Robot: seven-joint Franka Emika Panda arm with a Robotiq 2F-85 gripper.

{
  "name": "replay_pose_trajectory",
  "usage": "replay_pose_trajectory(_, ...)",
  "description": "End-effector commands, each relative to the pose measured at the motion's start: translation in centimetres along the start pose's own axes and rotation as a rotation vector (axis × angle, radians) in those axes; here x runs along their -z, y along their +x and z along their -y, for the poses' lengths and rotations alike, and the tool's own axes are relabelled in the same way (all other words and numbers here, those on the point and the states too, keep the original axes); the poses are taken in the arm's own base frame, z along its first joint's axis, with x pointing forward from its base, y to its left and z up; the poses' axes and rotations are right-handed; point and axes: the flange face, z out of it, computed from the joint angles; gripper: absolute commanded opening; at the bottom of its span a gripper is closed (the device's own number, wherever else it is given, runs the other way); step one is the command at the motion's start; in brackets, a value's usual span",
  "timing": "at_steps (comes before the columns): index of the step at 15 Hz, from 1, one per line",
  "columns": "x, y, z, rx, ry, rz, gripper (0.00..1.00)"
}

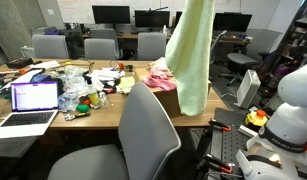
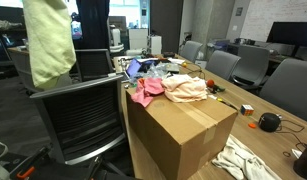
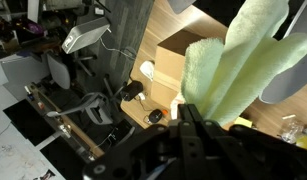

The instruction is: Pick up the light green cloth from the box and put it on the headrest of the chair

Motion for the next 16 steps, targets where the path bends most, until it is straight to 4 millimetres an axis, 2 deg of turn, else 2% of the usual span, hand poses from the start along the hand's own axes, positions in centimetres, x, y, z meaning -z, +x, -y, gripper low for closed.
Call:
replay_pose_trajectory(1,0.6,0.5,0.8,0.079,-0.019,-0.012,0.02)
replay_pose_trajectory(8,1.8,1.7,2.8,0.414,0.045,-0.017,0.02)
replay_pose_trajectory(11,1.8,2.7,4.0,0.523,0.071,-0.001,0.02)
replay_pose_trajectory(16,0.6,5.2,6.3,0.629,0.088,0.03,0.02)
